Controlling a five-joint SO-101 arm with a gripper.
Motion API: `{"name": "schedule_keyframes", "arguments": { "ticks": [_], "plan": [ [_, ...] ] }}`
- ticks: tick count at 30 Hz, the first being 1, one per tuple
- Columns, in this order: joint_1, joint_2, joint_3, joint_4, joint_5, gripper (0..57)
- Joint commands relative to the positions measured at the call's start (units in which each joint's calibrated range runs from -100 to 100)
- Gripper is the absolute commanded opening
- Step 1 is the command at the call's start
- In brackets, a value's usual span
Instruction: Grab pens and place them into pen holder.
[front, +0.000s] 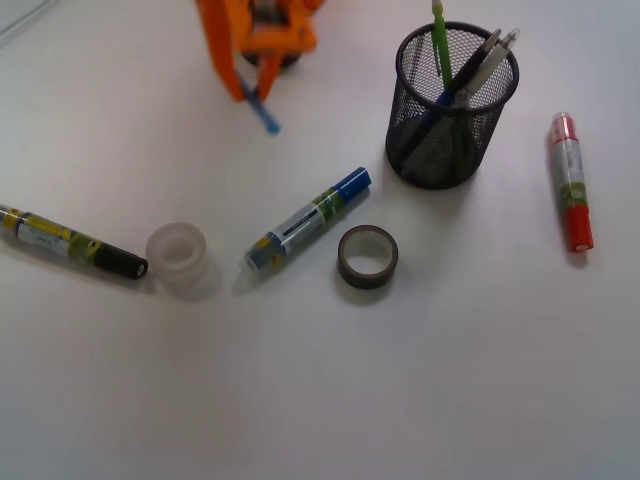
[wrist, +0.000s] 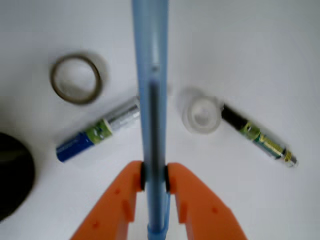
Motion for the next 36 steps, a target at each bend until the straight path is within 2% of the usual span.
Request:
{"name": "schedule_keyframes", "arguments": {
  "ticks": [1,11,21,26,36],
  "plan": [
    [-4.57,-11.25,5.18,-10.83,-2.54,0.3],
    [-18.63,-29.35,31.26,-38.83,-8.64,0.3],
    [-26.18,-43.97,42.95,-41.02,-10.99,0.3],
    [-28.2,-42.53,50.46,-52.21,-10.84,0.3],
    [-29.02,-17.45,62.96,-102.61,-9.18,0.4]
  ]
}}
